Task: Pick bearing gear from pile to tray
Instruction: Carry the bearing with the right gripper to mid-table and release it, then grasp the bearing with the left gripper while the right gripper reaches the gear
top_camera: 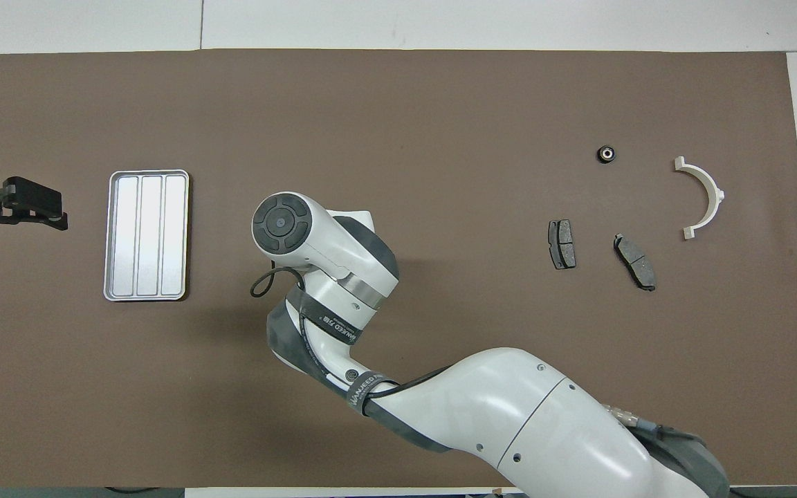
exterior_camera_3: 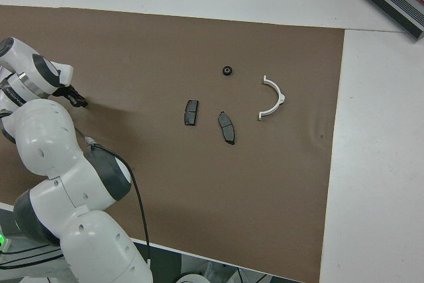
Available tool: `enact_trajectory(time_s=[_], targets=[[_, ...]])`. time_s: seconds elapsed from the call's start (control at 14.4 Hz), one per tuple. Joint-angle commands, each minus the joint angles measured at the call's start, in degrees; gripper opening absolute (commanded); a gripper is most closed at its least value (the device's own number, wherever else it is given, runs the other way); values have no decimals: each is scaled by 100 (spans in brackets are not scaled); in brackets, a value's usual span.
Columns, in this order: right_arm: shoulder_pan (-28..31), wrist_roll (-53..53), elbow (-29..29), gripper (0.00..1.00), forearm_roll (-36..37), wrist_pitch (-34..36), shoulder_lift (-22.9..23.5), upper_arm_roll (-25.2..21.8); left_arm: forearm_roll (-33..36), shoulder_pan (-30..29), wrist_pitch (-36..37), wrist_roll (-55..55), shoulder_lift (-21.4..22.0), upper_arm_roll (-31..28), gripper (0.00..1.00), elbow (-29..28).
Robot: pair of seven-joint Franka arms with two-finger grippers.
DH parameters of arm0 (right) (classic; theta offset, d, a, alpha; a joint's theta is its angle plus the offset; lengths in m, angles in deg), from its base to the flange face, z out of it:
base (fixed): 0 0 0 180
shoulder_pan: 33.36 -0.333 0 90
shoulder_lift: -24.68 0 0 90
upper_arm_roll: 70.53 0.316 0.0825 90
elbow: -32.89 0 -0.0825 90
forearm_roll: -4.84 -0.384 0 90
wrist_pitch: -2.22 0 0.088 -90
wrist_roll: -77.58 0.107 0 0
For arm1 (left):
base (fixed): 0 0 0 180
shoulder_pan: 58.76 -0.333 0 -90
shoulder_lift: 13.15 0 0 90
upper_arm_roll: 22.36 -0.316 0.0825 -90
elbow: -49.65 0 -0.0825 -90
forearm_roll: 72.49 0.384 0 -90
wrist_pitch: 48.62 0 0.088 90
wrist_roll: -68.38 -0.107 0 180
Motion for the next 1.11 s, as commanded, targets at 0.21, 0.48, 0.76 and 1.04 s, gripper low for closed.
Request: enact_trajectory(time_s=[0.21, 0.48, 0.76, 1.04], targets=[[1332, -2123, 453, 100, -338, 1288, -846, 184, -54, 346, -543, 360, 129, 14, 100, -396], [2678, -4550, 418, 100, -728, 1921, -1427, 220, -151, 1381, -1165, 1709, -283, 5, 100, -589], [3637, -5977, -11, 100, -632, 1599, -1454, 202, -160, 2201, -2666, 2594, -566, 14, 100, -1465], [4183, -6549, -1092, 100, -168, 230, -1420, 193, -177, 2649, -3433, 3241, -1144, 22, 100, -1917]])
